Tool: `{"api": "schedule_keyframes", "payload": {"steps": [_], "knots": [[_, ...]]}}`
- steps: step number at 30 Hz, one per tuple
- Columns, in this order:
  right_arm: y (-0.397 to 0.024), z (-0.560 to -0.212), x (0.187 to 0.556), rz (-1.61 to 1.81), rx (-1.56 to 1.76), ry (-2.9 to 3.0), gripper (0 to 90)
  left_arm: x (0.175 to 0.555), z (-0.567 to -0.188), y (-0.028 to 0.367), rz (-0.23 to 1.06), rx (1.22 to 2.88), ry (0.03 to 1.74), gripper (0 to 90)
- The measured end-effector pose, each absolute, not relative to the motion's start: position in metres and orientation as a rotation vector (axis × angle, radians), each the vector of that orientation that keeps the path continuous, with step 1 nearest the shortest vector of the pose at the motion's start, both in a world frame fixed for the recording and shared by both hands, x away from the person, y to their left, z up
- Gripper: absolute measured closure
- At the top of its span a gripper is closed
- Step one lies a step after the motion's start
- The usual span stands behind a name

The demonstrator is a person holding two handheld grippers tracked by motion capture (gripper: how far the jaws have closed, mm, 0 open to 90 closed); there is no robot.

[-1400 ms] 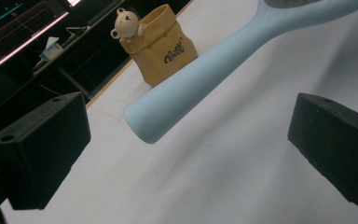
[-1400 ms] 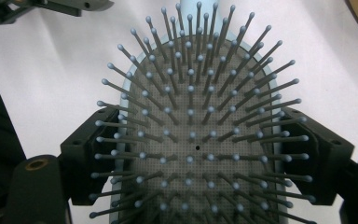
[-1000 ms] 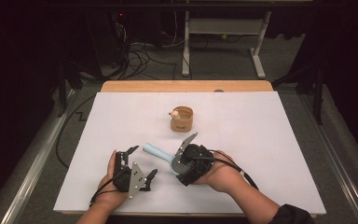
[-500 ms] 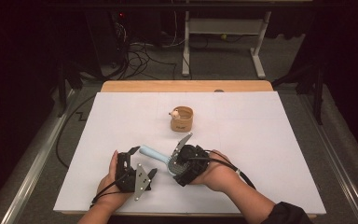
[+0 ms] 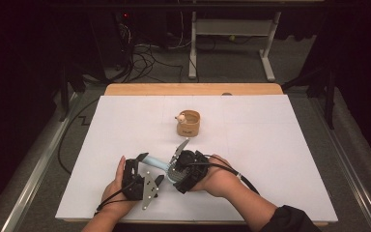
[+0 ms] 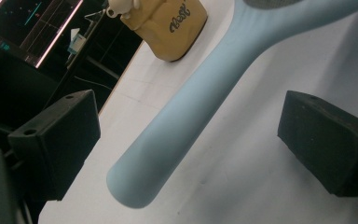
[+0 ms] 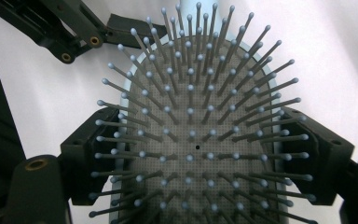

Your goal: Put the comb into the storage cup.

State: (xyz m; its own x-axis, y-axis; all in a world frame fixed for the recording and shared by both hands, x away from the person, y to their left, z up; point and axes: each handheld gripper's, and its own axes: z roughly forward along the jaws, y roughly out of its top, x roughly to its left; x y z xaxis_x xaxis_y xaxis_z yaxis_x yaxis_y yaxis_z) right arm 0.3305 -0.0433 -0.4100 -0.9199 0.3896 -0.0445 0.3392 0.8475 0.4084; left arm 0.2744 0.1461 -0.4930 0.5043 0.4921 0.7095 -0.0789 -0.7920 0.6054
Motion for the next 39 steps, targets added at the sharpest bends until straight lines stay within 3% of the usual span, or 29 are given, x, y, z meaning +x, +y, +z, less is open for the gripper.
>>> {"api": "schedule_keyframes", "payload": {"steps": [9, 16, 24, 29, 39], "knots": [[-0.029, -0.41, 0.333, 0.583, 0.555, 2.91, 20.8, 0.273, -0.493, 0.142, 1.26, 2.19, 0.313, 7.9], [-0.026, -0.409, 0.337, 0.586, 0.564, 2.91, 20.8, 0.272, -0.494, 0.141, 1.249, 2.194, 0.299, 15.1], [-0.025, -0.409, 0.337, 0.568, 0.582, 2.911, 20.8, 0.271, -0.494, 0.142, 1.272, 2.184, 0.294, 16.6], [-0.025, -0.409, 0.338, 0.567, 0.592, 2.907, 20.8, 0.269, -0.496, 0.14, 1.281, 2.211, 0.29, 24.3], [-0.025, -0.409, 0.338, 0.571, 0.604, 2.907, 20.8, 0.269, -0.495, 0.141, 1.268, 2.193, 0.309, 26.4]]}}
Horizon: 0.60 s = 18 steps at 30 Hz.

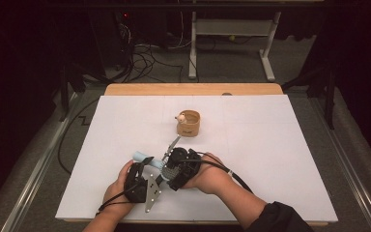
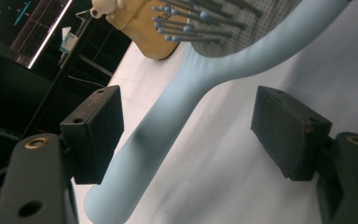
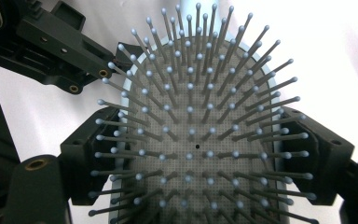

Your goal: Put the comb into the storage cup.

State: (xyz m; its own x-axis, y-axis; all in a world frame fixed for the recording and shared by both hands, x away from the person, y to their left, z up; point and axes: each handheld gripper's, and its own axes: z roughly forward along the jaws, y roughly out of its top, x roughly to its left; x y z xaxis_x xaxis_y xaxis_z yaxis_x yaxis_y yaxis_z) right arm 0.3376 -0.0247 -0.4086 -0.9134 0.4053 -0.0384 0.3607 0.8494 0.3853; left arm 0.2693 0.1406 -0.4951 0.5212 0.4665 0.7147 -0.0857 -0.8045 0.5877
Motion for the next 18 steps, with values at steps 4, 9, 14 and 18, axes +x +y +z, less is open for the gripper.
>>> {"api": "schedule_keyframes", "payload": {"steps": [4, 9, 14, 18], "knots": [[-0.0237, -0.41, 0.338, 0.571, 0.605, 2.914, 20.8, 0.268, -0.4966, 0.1395, 1.26, 2.189, 0.279, 30.9], [-0.0213, -0.4109, 0.3377, 0.571, 0.613, 2.919, 20.8, 0.2672, -0.4974, 0.1382, 1.287, 2.2, 0.265, 37.1], [-0.0188, -0.41, 0.3371, 0.574, 0.613, 2.923, 20.8, 0.2666, -0.497, 0.1381, 1.304, 2.229, 0.249, 41.7], [-0.0169, -0.4092, 0.3369, 0.58, 0.613, 2.926, 20.8, 0.2657, -0.4979, 0.1367, 1.312, 2.217, 0.234, 41.2]]}}
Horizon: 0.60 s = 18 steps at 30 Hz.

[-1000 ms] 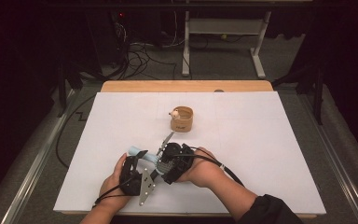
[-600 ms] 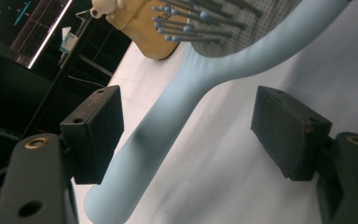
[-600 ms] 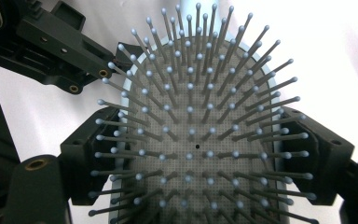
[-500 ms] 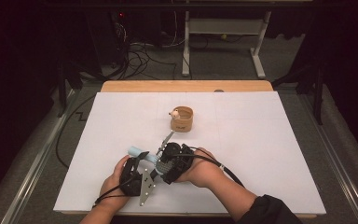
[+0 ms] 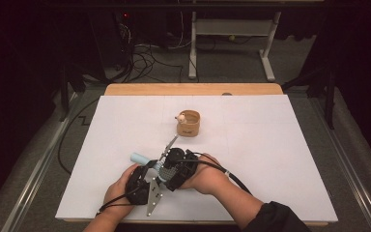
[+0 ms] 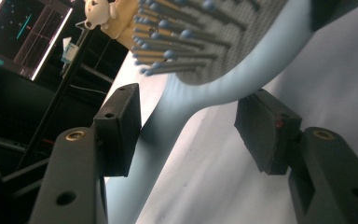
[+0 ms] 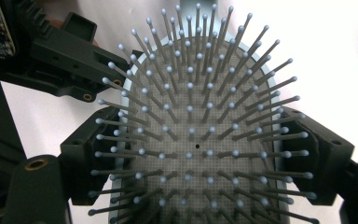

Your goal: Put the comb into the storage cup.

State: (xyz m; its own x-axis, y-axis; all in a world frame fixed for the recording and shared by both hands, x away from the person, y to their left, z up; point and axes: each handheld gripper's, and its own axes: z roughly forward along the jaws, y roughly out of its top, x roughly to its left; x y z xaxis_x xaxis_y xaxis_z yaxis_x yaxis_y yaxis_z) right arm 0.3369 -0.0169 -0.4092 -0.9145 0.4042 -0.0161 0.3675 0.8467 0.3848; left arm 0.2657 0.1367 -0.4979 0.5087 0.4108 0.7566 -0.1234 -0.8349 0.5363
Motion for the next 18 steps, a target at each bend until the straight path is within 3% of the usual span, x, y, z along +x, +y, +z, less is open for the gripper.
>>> {"api": "schedule_keyframes", "payload": {"steps": [4, 13, 18], "knots": [[-0.0153, -0.4085, 0.3361, 0.577, 0.618, 2.929, 20.7, 0.2644, -0.4976, 0.1358, 1.315, 2.209, 0.223, 39.6], [-0.0142, -0.4079, 0.337, 0.585, 0.627, 2.931, 20.7, 0.2616, -0.4959, 0.1352, 1.349, 2.209, 0.191, 51.0], [-0.0139, -0.4073, 0.3375, 0.586, 0.632, 2.927, 20.8, 0.2622, -0.4959, 0.1343, 1.35, 2.206, 0.194, 49.4]]}}
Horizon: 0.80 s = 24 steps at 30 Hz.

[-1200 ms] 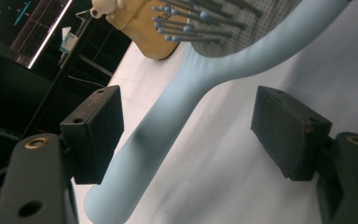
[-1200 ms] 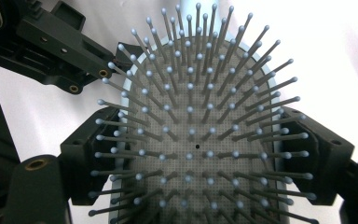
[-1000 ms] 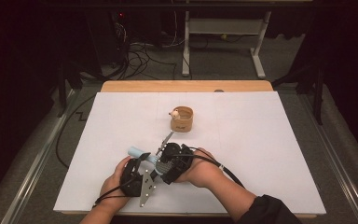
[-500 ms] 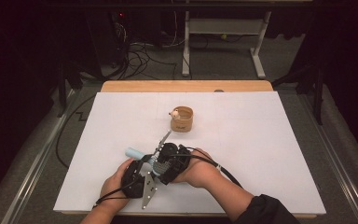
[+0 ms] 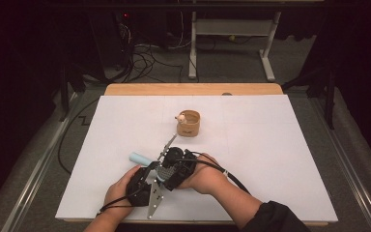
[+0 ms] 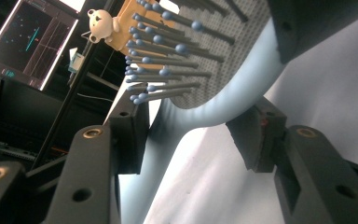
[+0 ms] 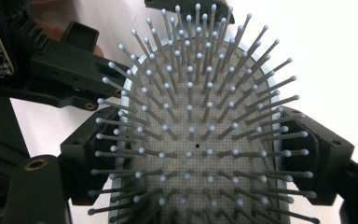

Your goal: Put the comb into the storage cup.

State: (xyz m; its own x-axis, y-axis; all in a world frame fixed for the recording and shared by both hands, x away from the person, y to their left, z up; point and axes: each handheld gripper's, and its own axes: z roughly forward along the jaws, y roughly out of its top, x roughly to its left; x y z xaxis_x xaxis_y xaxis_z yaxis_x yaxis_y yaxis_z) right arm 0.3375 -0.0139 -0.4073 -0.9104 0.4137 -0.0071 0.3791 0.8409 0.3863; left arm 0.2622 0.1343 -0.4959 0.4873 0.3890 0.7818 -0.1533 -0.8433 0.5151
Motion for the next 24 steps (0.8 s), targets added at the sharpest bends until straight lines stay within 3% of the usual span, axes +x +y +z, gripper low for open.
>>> {"api": "schedule_keyframes", "payload": {"steps": [8, 24], "knots": [[-0.0145, -0.4058, 0.3374, 0.591, 0.635, 2.928, 20.7, 0.2604, -0.4959, 0.1349, 1.406, 2.196, 0.165, 59.3], [-0.0153, -0.4019, 0.3382, 0.616, 0.658, 2.933, 20.7, 0.2571, -0.4994, 0.1323, 1.518, 2.185, 0.099, 66.9]]}}
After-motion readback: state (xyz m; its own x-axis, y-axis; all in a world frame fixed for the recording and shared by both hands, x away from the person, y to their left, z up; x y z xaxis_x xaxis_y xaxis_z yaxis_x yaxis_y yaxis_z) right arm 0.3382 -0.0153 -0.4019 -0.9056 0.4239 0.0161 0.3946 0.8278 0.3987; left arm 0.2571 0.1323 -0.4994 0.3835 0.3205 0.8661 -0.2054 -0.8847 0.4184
